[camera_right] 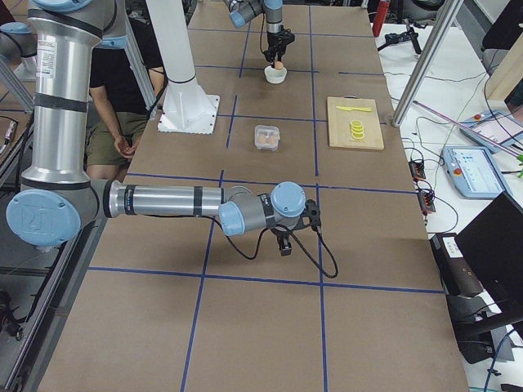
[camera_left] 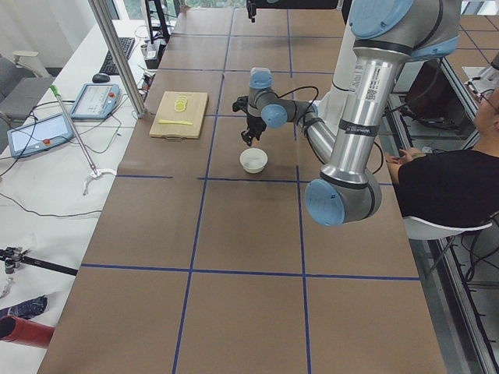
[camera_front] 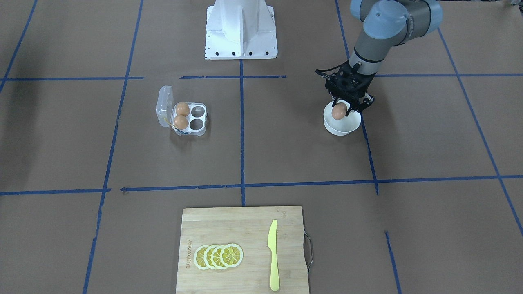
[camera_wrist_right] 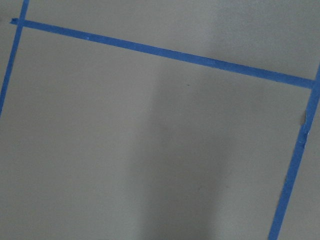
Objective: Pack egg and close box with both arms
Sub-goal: 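Lift the egg with the left gripper and carry it toward the carton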
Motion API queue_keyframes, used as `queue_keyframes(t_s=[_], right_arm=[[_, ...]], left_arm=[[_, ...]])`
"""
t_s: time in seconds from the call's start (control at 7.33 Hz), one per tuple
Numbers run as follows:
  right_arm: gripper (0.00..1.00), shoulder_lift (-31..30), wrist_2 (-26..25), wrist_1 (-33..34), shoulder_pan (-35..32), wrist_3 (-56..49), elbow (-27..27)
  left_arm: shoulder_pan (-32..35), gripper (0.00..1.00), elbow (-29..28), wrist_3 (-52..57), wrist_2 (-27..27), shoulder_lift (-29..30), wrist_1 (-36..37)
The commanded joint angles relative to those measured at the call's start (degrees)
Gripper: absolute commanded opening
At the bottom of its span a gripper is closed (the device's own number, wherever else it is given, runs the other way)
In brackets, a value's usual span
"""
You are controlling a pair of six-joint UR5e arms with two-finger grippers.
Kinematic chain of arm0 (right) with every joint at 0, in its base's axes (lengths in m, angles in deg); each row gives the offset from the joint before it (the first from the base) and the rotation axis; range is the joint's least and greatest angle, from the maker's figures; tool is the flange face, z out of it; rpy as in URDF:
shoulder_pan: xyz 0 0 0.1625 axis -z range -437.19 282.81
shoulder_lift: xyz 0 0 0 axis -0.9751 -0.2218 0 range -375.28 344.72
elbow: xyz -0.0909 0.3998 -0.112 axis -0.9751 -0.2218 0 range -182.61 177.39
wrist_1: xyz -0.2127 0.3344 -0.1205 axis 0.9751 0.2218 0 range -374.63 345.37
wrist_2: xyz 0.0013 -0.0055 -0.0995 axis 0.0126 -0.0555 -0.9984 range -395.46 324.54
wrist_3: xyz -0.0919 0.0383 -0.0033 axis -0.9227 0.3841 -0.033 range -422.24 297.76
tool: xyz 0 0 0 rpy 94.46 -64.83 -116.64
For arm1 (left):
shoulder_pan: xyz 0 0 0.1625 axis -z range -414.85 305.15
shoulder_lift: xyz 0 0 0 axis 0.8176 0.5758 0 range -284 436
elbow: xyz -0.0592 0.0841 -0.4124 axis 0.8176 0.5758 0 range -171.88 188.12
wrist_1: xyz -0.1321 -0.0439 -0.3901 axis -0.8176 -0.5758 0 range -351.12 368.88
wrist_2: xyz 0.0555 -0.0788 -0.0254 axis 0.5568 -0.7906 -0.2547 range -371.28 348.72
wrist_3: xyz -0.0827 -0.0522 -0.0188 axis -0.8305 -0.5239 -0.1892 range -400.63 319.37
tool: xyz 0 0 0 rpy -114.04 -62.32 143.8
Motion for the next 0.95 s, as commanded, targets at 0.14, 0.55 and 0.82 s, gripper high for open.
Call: queue_keyframes(t_s=[0.14,0.55,0.82], right_arm=[[1.00,0.00,0.07,-0.09,0.29,0.00,0.17],[1.00,0.09,0.07,-3.83,3.62,5.24,1.04],[1.00,-1.05,-0.02,-13.66,6.34,15.08,0.78]], left_arm=[[-3.44,0.00,-8.29,-17.08,-0.26,13.41,2.82],[-8.02,0.00,-20.24,-37.42,-0.09,23.09,-10.06],[-10.30,0.00,-27.91,-41.92,0.17,31.36,-10.45]])
